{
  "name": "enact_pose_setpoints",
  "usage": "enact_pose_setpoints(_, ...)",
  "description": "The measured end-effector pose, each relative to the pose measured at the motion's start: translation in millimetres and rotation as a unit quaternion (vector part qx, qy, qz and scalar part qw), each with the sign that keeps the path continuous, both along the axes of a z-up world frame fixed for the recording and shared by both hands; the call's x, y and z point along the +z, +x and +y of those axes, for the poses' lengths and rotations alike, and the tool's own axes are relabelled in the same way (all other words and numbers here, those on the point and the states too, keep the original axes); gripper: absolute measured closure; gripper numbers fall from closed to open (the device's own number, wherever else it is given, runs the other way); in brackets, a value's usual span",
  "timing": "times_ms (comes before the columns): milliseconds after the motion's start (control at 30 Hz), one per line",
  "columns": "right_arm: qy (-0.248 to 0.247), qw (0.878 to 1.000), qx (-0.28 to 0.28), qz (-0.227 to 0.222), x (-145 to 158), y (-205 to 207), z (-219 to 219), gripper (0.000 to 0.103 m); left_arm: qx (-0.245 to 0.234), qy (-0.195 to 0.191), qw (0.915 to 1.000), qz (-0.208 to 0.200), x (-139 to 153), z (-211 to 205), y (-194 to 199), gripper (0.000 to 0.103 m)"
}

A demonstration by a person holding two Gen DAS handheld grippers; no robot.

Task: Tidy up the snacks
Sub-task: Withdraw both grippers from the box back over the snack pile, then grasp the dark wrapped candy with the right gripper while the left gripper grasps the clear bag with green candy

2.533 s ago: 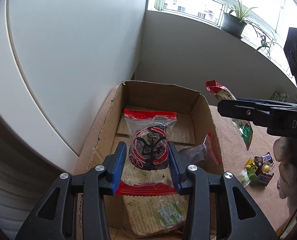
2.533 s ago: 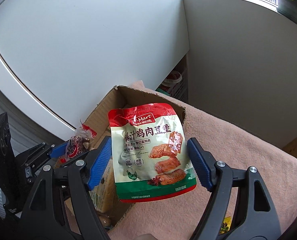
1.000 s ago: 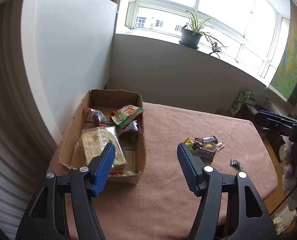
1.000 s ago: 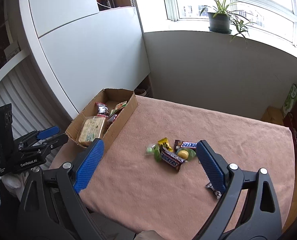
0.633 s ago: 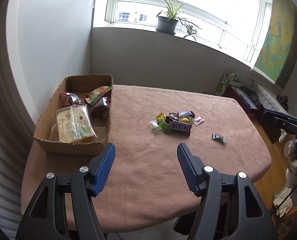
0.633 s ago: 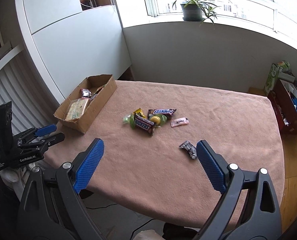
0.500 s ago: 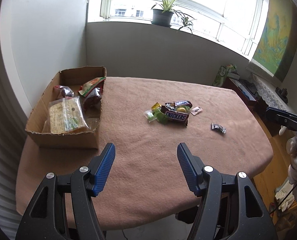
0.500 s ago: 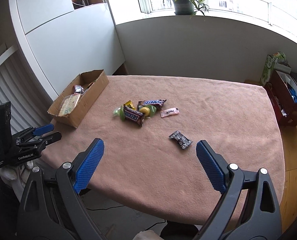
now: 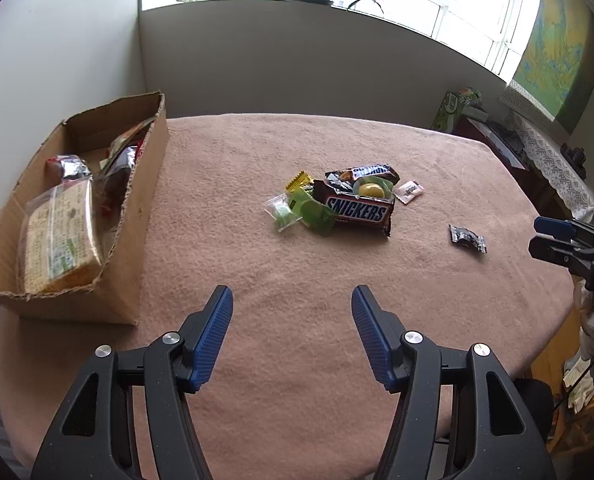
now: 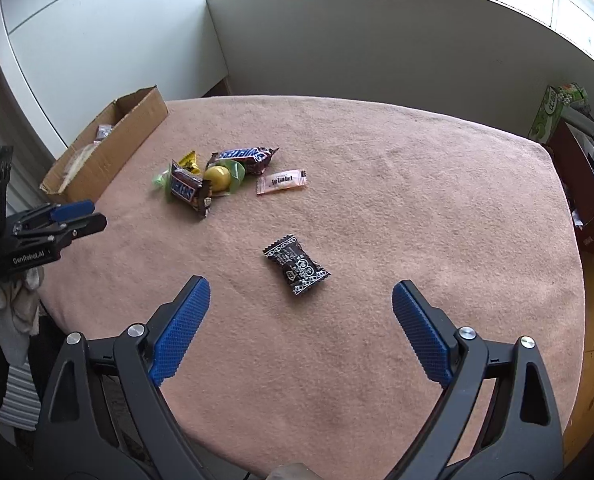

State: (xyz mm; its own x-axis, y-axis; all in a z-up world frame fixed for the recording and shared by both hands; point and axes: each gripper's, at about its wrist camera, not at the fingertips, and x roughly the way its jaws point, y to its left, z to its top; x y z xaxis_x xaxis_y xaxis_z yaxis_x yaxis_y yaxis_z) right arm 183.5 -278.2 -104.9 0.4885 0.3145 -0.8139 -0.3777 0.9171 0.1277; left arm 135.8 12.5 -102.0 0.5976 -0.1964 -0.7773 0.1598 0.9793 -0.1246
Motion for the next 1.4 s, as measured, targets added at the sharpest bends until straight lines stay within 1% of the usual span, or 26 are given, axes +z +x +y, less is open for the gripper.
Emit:
enact_pose_setpoints(67,-0.009,1.000,0.010,0.004,-9.5,9.8,1.7,0.008,0.006,-0.006,0.9999,0.009,-6.7,1.2,14.3,0.048)
enact_pose_setpoints(133,-0.015,1.000,0.018,0.006,-16.2,18.1,3.1,0.008,0.008,-0.008,0.9998,0.018,-13.0,1.6,27.6,0.048)
enact_pose_setpoints(233,-0.027,0.999,0.032,0.005,-23.8,26.9,7.9,0.012,0.021,-0.017,0.9993,0.027,-19.6,4.2,44.2,0.048)
enact_pose_setpoints(333,-0.033,0.998,0.044,0.006,-30.4,33.5,11.6,0.012,0.040,-0.030,0.9983,0.030,-22.3,7.1,55.5,0.048)
enact_pose_setpoints(500,-0.046,0.997,0.063,0.003,-36.8,38.1,18.4,0.018,0.059,-0.057,0.9961,0.032,-26.9,8.4,68.9,0.049)
enact_pose_setpoints(600,-0.058,0.996,0.073,-0.002,-38.2,38.8,22.6,0.018,0.062,-0.060,0.9957,0.033,-29.4,5.8,74.9,0.052)
enact_pose_setpoints(633,-0.062,0.995,0.077,-0.003,-38.3,38.9,24.4,0.018,0.062,-0.057,0.9958,0.035,-31.2,4.2,78.5,0.058)
enact_pose_setpoints(667,-0.066,0.994,0.081,-0.005,-38.3,39.2,26.2,0.018,0.063,-0.055,0.9958,0.037,-33.2,3.5,80.4,0.061)
enact_pose_setpoints(833,-0.086,0.991,0.102,-0.005,-40.6,42.6,35.8,0.026,0.062,-0.050,0.9962,0.037,-34.2,2.9,85.7,0.066)
enact_pose_setpoints(933,-0.092,0.990,0.108,-0.004,-42.0,45.0,40.3,0.028,0.056,-0.037,0.9970,0.040,-33.7,-2.0,85.6,0.073)
enact_pose_setpoints(967,-0.092,0.990,0.108,-0.003,-42.3,45.6,41.4,0.029,0.053,-0.030,0.9974,0.040,-33.9,-3.9,84.9,0.074)
enact_pose_setpoints(1033,-0.091,0.990,0.110,0.001,-42.8,47.3,42.9,0.032,0.047,-0.020,0.9979,0.040,-34.4,-7.1,84.8,0.075)
enact_pose_setpoints(1100,-0.086,0.990,0.113,0.007,-42.6,47.4,43.6,0.039,0.044,-0.012,0.9981,0.040,-34.6,-8.1,85.2,0.078)
enact_pose_setpoints(1133,-0.085,0.990,0.114,0.009,-42.0,46.7,44.2,0.041,0.045,-0.011,0.9981,0.041,-34.6,-7.1,85.2,0.081)
enact_pose_setpoints(1200,-0.085,0.989,0.118,0.012,-41.1,44.5,45.7,0.049,0.045,-0.020,0.9978,0.044,-34.4,-3.0,86.2,0.081)
enact_pose_setpoints(1367,-0.079,0.989,0.120,0.018,-39.8,38.3,46.4,0.060,0.040,-0.018,0.9980,0.045,-34.4,-0.8,84.4,0.081)
enact_pose_setpoints(1400,-0.077,0.990,0.118,0.019,-39.7,35.8,44.8,0.064,0.040,-0.018,0.9981,0.045,-34.4,-1.2,83.9,0.081)
